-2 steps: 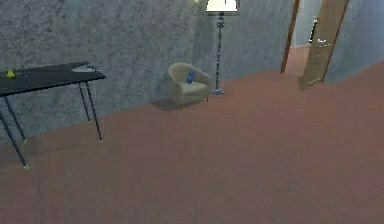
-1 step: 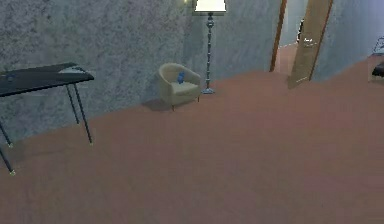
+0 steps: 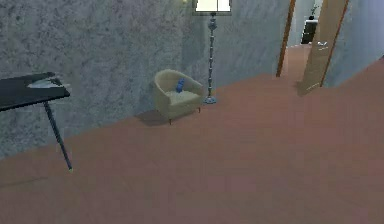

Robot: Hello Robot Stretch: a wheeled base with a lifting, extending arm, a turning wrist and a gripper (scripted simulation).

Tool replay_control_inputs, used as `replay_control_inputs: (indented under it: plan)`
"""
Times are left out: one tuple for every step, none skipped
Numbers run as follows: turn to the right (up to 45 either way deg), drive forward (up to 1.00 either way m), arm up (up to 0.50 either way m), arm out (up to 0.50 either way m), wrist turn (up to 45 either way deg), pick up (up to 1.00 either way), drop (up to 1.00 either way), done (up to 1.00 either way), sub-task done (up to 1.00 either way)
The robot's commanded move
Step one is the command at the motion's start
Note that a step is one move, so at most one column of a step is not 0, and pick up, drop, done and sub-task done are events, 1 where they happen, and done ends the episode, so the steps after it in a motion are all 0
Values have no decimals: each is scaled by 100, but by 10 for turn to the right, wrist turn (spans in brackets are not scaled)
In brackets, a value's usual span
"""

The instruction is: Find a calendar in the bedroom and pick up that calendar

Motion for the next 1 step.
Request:
replay_control_inputs:
  plan:
    - [210, 0, 0, 0, 0, 0, 0, 0, 0]
